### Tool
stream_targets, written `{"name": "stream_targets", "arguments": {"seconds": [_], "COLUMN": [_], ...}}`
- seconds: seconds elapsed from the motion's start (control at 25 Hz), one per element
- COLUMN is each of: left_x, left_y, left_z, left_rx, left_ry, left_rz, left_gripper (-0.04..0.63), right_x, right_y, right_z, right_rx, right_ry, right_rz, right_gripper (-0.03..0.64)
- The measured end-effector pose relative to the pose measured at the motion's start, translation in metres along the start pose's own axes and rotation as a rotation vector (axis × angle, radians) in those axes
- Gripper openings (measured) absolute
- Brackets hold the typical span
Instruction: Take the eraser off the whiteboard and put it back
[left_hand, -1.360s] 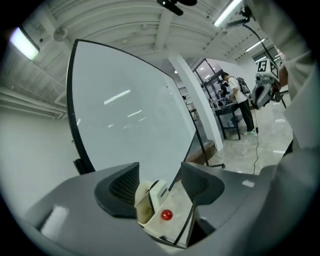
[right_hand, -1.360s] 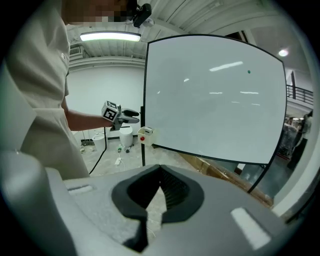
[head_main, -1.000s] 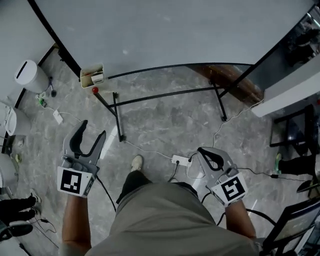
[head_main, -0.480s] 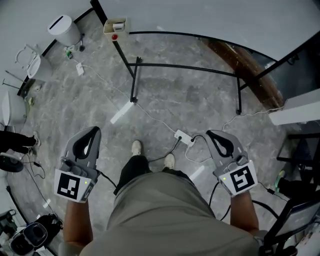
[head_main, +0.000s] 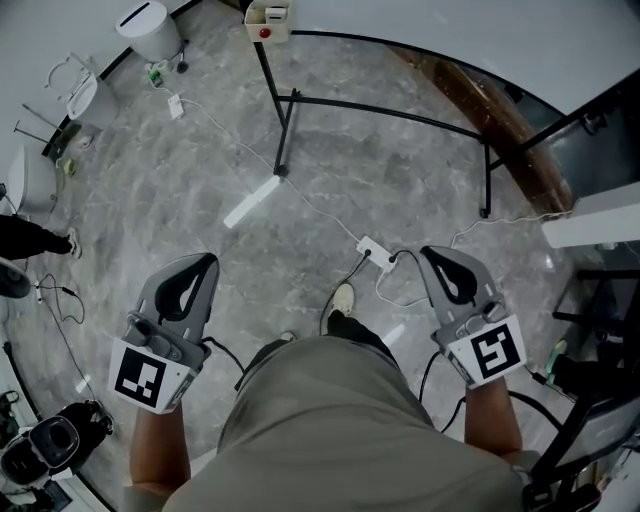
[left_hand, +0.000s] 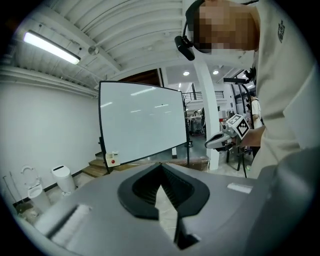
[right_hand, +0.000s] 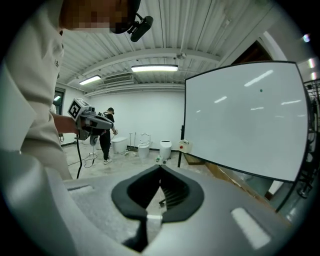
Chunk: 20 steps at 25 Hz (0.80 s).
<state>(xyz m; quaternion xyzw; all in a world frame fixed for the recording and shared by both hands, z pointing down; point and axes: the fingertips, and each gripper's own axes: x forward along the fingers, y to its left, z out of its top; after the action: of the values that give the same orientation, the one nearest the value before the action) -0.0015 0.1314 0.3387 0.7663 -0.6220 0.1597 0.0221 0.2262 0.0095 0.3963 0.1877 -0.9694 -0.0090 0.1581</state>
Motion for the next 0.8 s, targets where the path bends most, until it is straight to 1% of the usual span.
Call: {"name": "stream_targets", "arguments": {"seconds": [0.16, 0.24, 0.28, 0.44, 0.56, 0.6, 0.68, 0.8], "left_x": [-0.064, -0.094, -0.109, -0.165, -0.208, -0.218, -0.233, -0.250], "left_y": [-0.008, -0.012, -0.014, -0.027, -0.040, -0.043, -0.048, -0.064], "left_z": [-0.021, -0.028, -0.031, -0.050, -0.063, -0.066, -0.071, -0.069], "left_rx": [-0.044, -0.064, -0.068, -0.089, -0.138, -0.142, -0.140, -0.152], "left_ry": [-0.003, -0.023, -0.034, -0.031, -0.039, -0.050, -0.059, -0.063], "left_rz": [0.006, 0.010, 0.012, -0.007, -0.039, -0.047, -0.051, -0.054], "left_gripper": [0.006, 0.006, 0.006, 0.006, 0.006, 0.006, 0.006, 0.006], "right_x": [-0.006, -0.009, -0.012, -0.025, -0.043, -0.049, -0.057, -0.074], "right_y": [0.060, 0.093, 0.109, 0.171, 0.222, 0.236, 0.257, 0.277], "right_z": [0.019, 0.029, 0.034, 0.049, 0.044, 0.040, 0.035, 0.040], "right_rx": [-0.032, -0.048, -0.058, -0.077, -0.072, -0.069, -0.061, -0.062], "right_ry": [-0.024, -0.030, -0.034, -0.041, -0.027, -0.027, -0.032, -0.051], "right_rz": [0.026, 0.034, 0.035, 0.027, 0.026, 0.027, 0.031, 0.044], "right_gripper": [0.003, 0.003, 0.003, 0.003, 0.003, 0.003, 0.003, 0.003]}}
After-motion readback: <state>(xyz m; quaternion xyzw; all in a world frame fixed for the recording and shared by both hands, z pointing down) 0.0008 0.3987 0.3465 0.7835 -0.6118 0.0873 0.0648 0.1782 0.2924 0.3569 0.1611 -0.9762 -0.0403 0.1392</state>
